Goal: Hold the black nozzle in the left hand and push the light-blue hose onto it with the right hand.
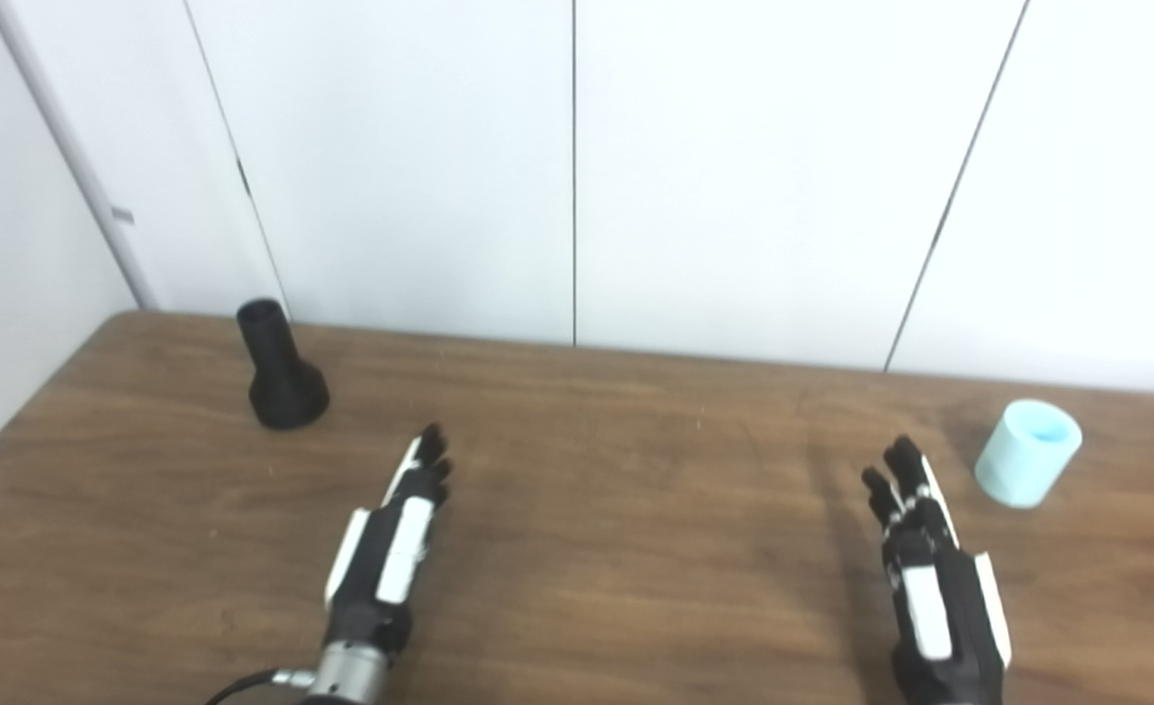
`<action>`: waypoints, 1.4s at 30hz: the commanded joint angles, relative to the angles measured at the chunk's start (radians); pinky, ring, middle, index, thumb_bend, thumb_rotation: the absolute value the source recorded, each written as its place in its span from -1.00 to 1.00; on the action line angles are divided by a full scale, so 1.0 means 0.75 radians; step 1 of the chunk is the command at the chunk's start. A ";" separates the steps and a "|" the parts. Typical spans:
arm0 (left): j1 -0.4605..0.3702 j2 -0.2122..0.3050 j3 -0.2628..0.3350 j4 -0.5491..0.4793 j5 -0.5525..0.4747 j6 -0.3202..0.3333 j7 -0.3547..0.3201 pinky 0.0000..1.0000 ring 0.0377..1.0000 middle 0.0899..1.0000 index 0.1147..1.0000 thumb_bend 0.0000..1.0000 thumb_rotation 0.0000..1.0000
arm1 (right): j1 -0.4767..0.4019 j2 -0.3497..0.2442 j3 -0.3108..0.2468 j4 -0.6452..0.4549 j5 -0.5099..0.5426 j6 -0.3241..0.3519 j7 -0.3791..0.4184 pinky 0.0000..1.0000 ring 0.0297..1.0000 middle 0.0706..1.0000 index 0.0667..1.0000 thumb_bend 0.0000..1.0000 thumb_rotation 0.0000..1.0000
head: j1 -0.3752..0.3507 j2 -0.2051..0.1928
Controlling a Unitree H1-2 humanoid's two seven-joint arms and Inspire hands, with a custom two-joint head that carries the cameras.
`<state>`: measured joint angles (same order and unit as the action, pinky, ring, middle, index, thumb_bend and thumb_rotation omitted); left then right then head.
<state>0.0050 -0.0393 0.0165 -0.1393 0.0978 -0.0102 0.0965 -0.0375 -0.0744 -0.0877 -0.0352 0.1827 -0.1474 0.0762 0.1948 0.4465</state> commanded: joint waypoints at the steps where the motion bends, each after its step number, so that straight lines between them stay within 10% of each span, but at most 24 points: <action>1: -0.060 0.016 0.039 -0.003 0.033 -0.093 0.058 1.00 1.00 1.00 1.00 0.46 0.78 | 0.039 0.012 0.004 0.084 -0.009 -0.061 0.009 0.94 0.87 0.94 0.91 0.37 0.63 | -0.003 -0.006; 16: -0.266 0.234 0.325 0.108 0.100 -0.121 0.256 1.00 1.00 1.00 1.00 0.33 0.17 | 0.042 0.039 0.029 0.121 -0.065 -0.080 -0.008 0.80 0.79 0.85 0.84 0.43 0.62 | -0.011 -0.010; 42: -0.613 0.596 0.265 0.779 0.259 -0.128 0.346 0.99 1.00 1.00 1.00 0.30 -0.10 | 0.035 0.045 0.034 0.127 -0.068 -0.085 0.001 0.78 0.79 0.83 0.84 0.44 0.62 | -0.005 0.026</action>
<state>-0.3973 0.3625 0.2247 0.4579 0.2636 -0.0937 0.3464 -0.0518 -0.0627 -0.0743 -0.0102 0.1246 -0.1869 0.0727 0.1902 0.4647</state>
